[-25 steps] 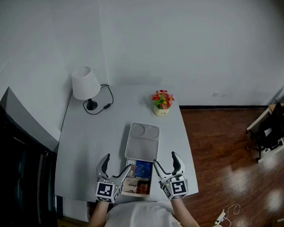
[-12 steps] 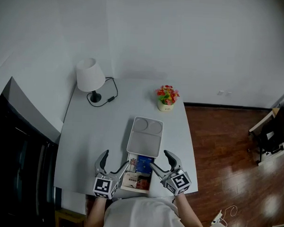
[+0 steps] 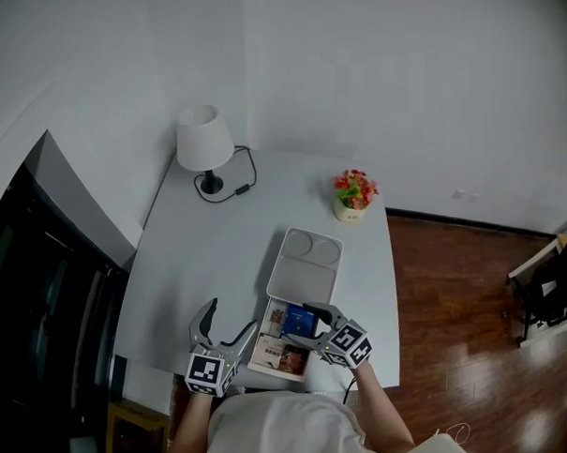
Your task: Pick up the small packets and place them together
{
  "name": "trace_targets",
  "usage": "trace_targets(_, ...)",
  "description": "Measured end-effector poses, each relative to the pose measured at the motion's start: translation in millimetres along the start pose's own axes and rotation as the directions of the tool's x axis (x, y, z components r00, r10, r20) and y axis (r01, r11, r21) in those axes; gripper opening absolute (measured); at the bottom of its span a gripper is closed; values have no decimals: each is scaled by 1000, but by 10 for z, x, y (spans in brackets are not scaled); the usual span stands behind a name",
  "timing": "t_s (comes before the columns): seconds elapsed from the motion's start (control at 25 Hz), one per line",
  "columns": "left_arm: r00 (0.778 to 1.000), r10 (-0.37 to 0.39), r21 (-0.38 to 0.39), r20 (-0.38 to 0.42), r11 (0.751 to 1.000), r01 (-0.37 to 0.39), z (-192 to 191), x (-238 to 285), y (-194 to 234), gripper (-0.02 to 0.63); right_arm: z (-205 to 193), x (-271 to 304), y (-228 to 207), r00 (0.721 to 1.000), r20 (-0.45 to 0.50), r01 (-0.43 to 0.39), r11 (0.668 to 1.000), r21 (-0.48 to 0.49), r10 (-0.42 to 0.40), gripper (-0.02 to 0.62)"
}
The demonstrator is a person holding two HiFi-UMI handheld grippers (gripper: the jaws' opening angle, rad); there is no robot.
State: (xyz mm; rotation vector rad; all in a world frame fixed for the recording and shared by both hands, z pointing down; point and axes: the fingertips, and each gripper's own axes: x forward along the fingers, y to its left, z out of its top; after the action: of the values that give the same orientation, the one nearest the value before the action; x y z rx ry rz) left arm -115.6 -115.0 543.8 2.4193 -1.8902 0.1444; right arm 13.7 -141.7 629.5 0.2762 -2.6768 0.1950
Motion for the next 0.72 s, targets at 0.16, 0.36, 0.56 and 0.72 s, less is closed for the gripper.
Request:
trace_targets(0.16, 1000, 28, -6, -2, 1000, -28, -17, -99, 56, 399, -213, 365, 219, 983, -129, -128, 992, 8, 128, 350)
trace_targets(0.36, 999, 47, -11, -1, 999, -47, -17, -187, 107, 399, -504, 695, 402, 931, -287, -229, 973, 18, 224, 350)
trace_targets(0.56, 998, 60, -20, 1, 998, -60, -34, -265, 150, 399, -919, 890, 470, 844, -473, -294, 956, -12, 253, 348)
trace_targets(0.72, 998, 61, -24, -2, 998, -61, -49, -310, 169, 399, -1143, 978, 504, 776, -573, -322, 947, 2, 265, 347)
